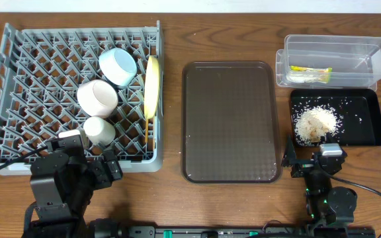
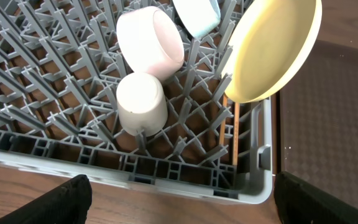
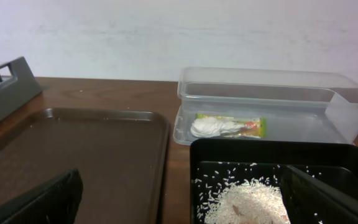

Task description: Sort waste into correct bins and load items into the dishwasher rack

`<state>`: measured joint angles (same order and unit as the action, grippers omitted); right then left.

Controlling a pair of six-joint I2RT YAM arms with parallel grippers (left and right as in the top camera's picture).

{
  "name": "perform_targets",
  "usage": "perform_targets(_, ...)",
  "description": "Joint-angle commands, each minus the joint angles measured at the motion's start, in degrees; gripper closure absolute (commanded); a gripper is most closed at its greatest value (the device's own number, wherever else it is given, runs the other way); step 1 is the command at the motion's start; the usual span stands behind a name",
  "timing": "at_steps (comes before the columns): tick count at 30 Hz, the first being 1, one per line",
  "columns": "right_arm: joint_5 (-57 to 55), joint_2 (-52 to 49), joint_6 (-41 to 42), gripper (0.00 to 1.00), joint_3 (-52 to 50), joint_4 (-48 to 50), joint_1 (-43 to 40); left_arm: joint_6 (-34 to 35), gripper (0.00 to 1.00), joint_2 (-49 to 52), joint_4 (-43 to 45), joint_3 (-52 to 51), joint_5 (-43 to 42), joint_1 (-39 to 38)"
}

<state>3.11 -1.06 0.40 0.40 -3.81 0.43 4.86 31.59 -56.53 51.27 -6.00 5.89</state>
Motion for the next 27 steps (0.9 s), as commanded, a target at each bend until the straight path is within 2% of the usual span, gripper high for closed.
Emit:
perform_targets(1, 0.3, 0.0, 0.8, 0.01, -0.1, -0.2, -0.4, -0.1, 0.05, -0.2, 0.0, -0.1, 0.5, -0.1)
perform_targets(11, 0.3, 0.0, 0.8, 0.01, -0.1, -0.2, -0.4, -0.1, 0.05, -2.3, -1.3, -0.4, 0.5, -0.2)
perform_targets(15, 0.3, 0.0, 0.8, 0.01, -0.1, -0.2, -0.4, -0.1, 0.05, -8.7, 1.7, -6.7, 0.5, -0.2)
perform_targets(19, 0.3, 0.0, 0.8, 0.01, -0.1, -0.2, -0.4, 0.7, 0.05, -17.9, 11.0, -18.8, 0.4, -0.2)
perform_targets(27, 0.3, 0.0, 0.8, 0.01, -0.1, -0.2, -0.4, 2.7, 0.05, -31.5, 37.0, -40.0, 0.5, -3.3)
